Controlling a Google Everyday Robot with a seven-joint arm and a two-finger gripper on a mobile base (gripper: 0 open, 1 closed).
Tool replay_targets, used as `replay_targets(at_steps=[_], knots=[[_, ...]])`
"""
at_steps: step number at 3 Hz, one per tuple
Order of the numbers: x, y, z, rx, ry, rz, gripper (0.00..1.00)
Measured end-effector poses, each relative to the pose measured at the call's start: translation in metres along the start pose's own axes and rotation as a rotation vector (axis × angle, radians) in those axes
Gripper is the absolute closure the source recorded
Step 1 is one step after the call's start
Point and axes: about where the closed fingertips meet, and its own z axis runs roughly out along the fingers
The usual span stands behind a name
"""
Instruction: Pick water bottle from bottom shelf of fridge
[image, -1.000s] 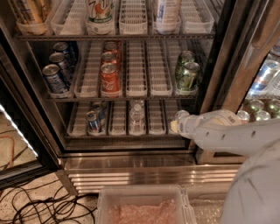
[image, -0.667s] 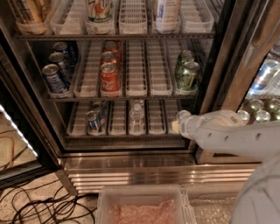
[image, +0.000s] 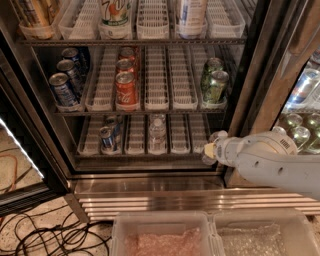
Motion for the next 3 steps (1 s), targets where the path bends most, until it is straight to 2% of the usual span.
replay_targets(at_steps=[2,3], knots=[[0.010,0.007,0.004,-0.011,0.022,0.007,1.00],[0.059,0.010,0.000,-0.016,0.104,0.107,1.00]])
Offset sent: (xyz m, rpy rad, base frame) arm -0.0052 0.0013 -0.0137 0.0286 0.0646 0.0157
